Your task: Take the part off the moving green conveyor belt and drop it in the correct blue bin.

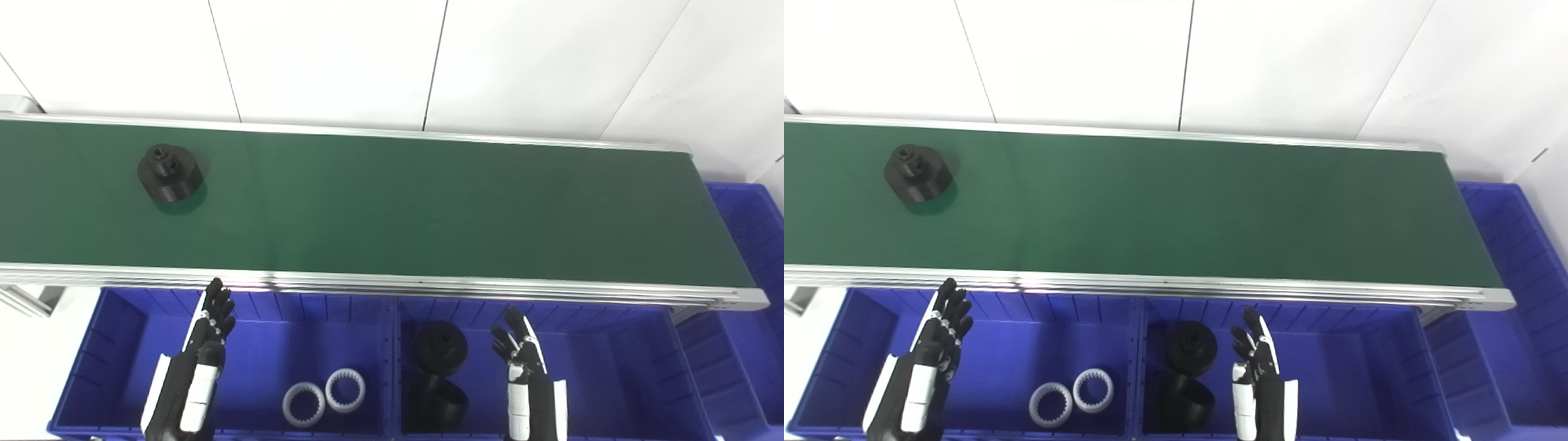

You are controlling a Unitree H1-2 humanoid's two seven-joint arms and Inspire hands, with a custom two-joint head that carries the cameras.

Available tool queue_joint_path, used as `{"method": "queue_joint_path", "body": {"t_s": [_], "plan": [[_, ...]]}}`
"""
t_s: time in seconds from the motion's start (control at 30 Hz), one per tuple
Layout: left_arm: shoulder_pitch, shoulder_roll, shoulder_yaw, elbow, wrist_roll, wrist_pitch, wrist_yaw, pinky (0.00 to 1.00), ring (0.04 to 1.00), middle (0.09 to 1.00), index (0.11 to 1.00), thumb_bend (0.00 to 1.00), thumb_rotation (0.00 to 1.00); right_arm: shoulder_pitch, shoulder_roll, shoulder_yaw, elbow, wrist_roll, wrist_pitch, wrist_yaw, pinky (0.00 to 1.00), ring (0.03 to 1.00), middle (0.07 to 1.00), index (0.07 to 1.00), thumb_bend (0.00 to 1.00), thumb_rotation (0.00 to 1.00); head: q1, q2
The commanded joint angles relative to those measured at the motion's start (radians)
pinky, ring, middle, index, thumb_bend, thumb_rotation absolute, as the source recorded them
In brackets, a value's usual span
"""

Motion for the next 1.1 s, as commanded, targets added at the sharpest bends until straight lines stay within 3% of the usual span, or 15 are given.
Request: {"method": "queue_joint_path", "body": {"t_s": [0.0,0.67,0.8,0.9,1.07], "plan": [[-0.001,0.010,0.003,-0.022,0.001,-0.007,-0.002,1.00,1.000,0.996,1.000,0.60,0.92,0.002,0.048,0.013,-0.042,-0.008,0.007,0.006,0.85,0.866,0.919,0.905,0.78,0.99,0.002,0.000],[-0.004,0.011,-0.004,-0.007,0.015,-0.012,0.000,1.00,0.995,0.990,1.000,0.63,0.92,-0.001,0.040,0.008,-0.029,-0.008,0.002,0.012,0.86,0.871,0.927,0.916,0.76,0.99,0.019,-0.023],[0.000,0.005,-0.008,0.010,0.012,-0.027,-0.002,1.00,0.997,0.991,1.000,0.62,0.92,-0.002,0.032,0.006,-0.008,0.006,-0.019,0.017,0.87,0.875,0.929,0.918,0.76,0.98,0.048,-0.064],[0.000,0.001,-0.015,0.050,0.017,-0.068,-0.005,1.00,1.000,0.989,1.000,0.60,0.91,-0.002,0.022,-0.001,0.017,0.024,-0.040,0.022,0.87,0.880,0.931,0.920,0.76,0.98,0.094,-0.125],[-0.001,-0.010,-0.025,0.108,0.052,-0.120,0.006,1.00,0.989,0.982,1.000,0.61,0.92,-0.012,0.009,-0.019,0.069,0.051,-0.086,0.033,0.88,0.890,0.942,0.934,0.69,0.98,0.131,-0.184]]}}
